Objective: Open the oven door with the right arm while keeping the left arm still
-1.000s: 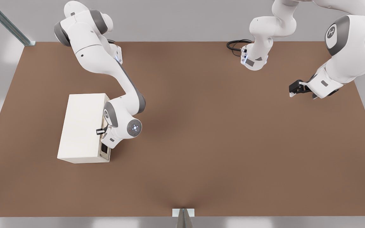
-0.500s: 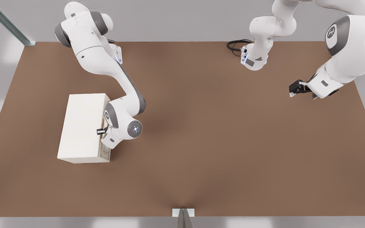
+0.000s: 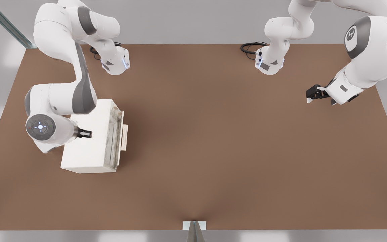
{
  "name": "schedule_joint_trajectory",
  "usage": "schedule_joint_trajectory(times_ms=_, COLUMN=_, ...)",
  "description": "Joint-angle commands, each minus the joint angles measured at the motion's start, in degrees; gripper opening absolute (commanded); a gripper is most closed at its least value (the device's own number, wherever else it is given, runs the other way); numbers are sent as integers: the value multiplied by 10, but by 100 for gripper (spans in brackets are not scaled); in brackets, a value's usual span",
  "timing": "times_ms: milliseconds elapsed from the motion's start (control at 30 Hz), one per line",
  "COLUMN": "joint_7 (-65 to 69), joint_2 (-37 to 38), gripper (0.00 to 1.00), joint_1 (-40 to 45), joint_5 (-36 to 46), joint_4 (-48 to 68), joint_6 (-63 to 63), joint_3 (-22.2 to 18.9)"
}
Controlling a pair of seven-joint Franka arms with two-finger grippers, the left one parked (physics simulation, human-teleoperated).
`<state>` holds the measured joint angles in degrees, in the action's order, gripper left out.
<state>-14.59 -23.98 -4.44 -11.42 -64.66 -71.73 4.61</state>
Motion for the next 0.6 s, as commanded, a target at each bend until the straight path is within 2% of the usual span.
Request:
schedule_joint_trajectory(times_ms=0, joint_7=129, joint_2=70, gripper=100, joint_1=23, joint_5=54, joint_4=-39, joint_6=74, joint_3=-9)
schedule_joint_trajectory(times_ms=67, joint_7=127, joint_2=181, gripper=100, joint_1=44, joint_5=65, joint_4=-165, joint_6=-5, joint_3=-9)
schedule_joint_trajectory(times_ms=100, joint_7=127, joint_2=194, gripper=100, joint_1=49, joint_5=73, joint_4=-198, joint_6=-32, joint_3=-10)
schedule_joint_trajectory(times_ms=567, joint_7=129, joint_2=197, gripper=100, joint_1=53, joint_5=75, joint_4=-212, joint_6=-34, joint_3=-19)
